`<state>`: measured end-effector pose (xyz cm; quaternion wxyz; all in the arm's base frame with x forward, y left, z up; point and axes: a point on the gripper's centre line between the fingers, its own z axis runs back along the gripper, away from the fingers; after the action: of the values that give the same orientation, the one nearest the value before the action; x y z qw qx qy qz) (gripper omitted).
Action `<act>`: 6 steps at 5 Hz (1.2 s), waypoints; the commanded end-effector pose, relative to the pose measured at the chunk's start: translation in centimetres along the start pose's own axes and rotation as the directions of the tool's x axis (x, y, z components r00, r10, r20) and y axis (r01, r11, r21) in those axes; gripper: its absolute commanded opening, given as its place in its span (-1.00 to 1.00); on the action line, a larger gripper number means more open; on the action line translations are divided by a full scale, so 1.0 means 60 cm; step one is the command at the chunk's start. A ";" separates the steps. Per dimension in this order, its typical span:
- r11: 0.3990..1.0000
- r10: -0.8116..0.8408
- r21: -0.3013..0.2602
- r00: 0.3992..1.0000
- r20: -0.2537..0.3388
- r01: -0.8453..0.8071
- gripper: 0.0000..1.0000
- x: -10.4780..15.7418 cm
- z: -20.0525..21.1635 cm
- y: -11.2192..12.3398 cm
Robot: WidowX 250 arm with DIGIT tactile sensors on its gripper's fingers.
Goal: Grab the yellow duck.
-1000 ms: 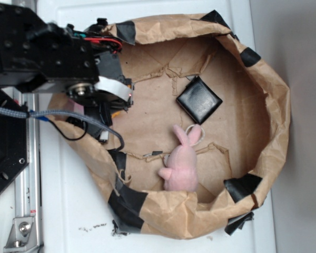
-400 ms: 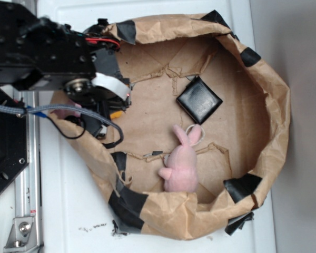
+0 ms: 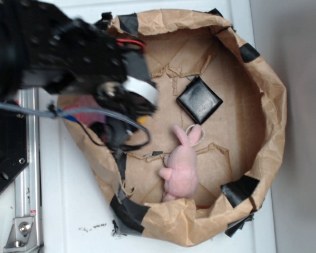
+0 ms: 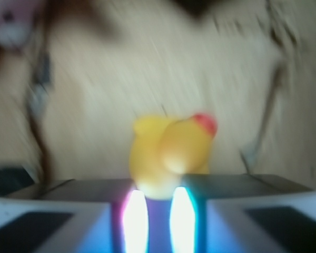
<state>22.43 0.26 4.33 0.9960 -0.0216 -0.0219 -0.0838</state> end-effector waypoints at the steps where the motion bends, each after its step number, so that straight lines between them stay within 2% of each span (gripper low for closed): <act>1: 0.995 0.066 0.071 0.998 -0.019 -0.065 -1.00 0.080 0.093 -0.046; 2: 0.987 0.131 0.098 0.991 -0.004 -0.130 -1.00 0.069 0.116 -0.035; 3: 0.985 0.146 0.086 0.989 0.009 -0.147 -1.00 0.059 0.121 -0.025; 4: 0.985 0.141 0.100 0.990 0.007 -0.141 1.00 0.036 0.109 -0.007; 5: 0.986 0.142 0.095 0.990 -0.027 -0.139 1.00 0.007 0.067 0.019; 6: 0.987 0.148 0.074 0.986 -0.078 -0.143 1.00 -0.001 0.044 0.019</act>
<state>22.29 1.75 6.28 0.9992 0.0161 0.0317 -0.0194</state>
